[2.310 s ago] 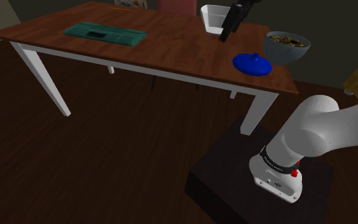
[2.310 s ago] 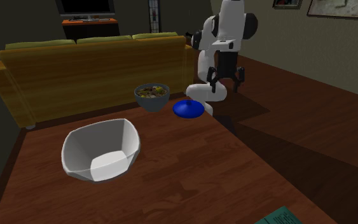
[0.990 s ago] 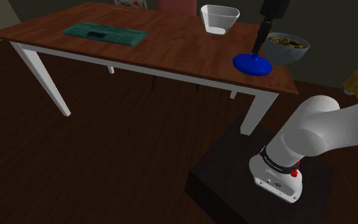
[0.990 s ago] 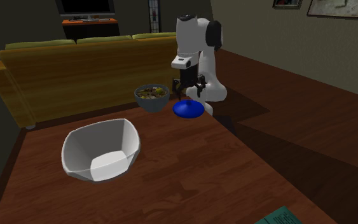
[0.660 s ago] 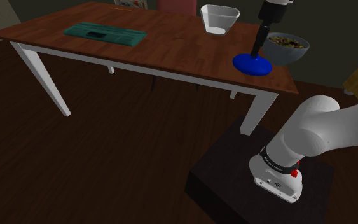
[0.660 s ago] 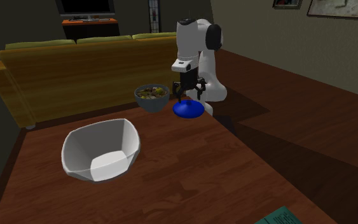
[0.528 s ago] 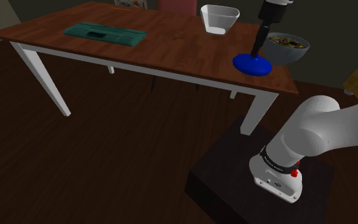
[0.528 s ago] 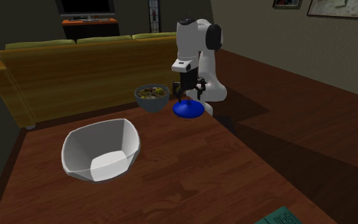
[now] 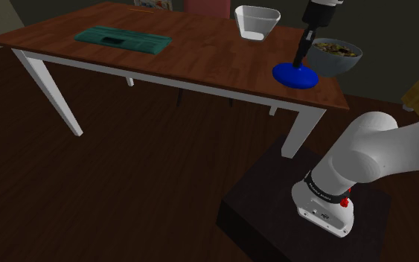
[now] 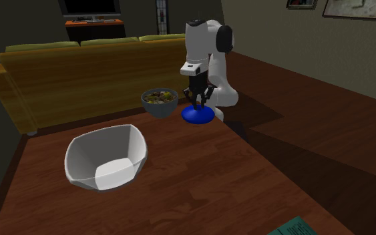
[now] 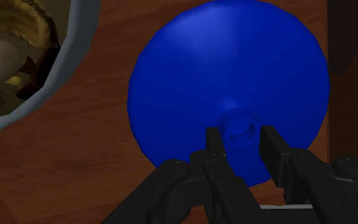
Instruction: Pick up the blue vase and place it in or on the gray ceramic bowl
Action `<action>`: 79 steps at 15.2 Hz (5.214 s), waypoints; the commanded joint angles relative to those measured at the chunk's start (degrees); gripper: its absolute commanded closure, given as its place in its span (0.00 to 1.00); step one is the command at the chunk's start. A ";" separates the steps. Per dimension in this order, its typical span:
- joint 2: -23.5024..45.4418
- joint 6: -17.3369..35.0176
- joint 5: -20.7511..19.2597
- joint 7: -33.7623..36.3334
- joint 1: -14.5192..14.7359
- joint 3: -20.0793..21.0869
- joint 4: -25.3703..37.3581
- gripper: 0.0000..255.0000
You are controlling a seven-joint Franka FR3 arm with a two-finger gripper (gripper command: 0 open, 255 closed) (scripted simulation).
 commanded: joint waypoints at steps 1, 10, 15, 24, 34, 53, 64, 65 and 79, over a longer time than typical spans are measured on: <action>0.01 -0.01 0.00 0.00 0.00 0.00 -0.01 1.00; 1.42 -4.10 0.55 0.00 0.37 0.47 5.49 1.00; 2.87 -7.49 0.98 -0.02 0.67 0.78 10.33 1.00; 6.13 -13.64 1.69 -0.15 1.22 1.16 19.71 1.00; 10.75 -20.71 2.43 -0.44 1.85 1.25 31.38 1.00; 25.51 -29.37 -3.30 -26.56 1.70 -20.92 56.70 1.00; 17.79 -20.43 -5.80 -23.52 0.10 -18.32 40.60 1.00; 17.24 -19.68 -5.98 -23.33 -0.04 -18.22 39.32 1.00; 13.15 -13.36 -7.36 -22.07 -1.23 -17.86 29.10 1.00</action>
